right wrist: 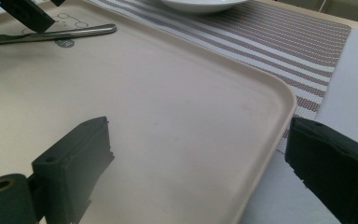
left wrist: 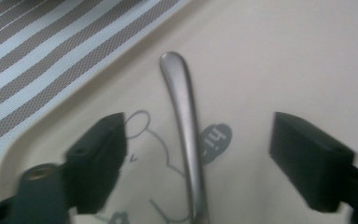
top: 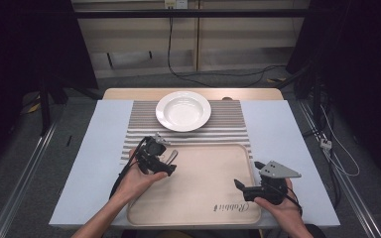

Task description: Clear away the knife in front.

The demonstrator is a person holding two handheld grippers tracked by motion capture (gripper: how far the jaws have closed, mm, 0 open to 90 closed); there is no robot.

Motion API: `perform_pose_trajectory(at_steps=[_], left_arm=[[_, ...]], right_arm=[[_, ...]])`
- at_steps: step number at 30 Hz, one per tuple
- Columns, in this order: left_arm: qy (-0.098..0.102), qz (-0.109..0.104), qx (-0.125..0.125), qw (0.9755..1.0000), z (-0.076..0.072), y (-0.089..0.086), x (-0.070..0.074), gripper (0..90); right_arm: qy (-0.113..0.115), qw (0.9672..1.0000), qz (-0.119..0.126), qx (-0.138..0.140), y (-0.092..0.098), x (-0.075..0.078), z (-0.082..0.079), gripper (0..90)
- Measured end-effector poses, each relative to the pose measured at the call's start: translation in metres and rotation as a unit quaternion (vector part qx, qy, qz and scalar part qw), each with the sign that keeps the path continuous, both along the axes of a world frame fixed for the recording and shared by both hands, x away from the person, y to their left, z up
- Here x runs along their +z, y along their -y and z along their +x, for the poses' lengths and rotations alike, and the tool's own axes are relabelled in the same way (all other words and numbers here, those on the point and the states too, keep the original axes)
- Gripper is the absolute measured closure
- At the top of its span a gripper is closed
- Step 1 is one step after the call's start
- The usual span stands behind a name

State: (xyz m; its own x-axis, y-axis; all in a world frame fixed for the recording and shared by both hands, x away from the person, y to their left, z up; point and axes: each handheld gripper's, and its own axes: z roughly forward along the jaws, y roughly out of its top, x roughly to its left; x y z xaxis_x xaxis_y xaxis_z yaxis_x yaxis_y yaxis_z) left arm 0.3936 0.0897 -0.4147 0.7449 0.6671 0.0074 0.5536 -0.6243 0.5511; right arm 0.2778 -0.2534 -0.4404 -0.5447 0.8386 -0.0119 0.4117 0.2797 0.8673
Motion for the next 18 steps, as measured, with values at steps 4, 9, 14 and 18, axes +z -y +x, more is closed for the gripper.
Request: perform_pose_trajectory(at_steps=[4,9,14,18], left_arm=[[0.005,0.011,-0.023,0.9997,-0.004,0.009,-0.006,8.6],[0.073,0.006,-0.019,0.9971,-0.01,0.012,-0.005,38.1],[0.046,-0.023,-0.026,0.9983,-0.001,0.01,-0.012,68.8],[0.031,-0.009,-0.036,0.9988,0.0,0.013,-0.018,84.2]], right_arm=[[0.0,1.0,-0.001,0.001,0.0,0.0,0.0,6.9],[0.001,1.0,-0.002,0.001,0.0,0.0,0.0,6.9],[-0.001,1.0,-0.004,-0.002,-0.001,0.0,0.001,6.7],[0.001,1.0,-0.006,0.001,-0.002,0.0,0.001,6.7]])
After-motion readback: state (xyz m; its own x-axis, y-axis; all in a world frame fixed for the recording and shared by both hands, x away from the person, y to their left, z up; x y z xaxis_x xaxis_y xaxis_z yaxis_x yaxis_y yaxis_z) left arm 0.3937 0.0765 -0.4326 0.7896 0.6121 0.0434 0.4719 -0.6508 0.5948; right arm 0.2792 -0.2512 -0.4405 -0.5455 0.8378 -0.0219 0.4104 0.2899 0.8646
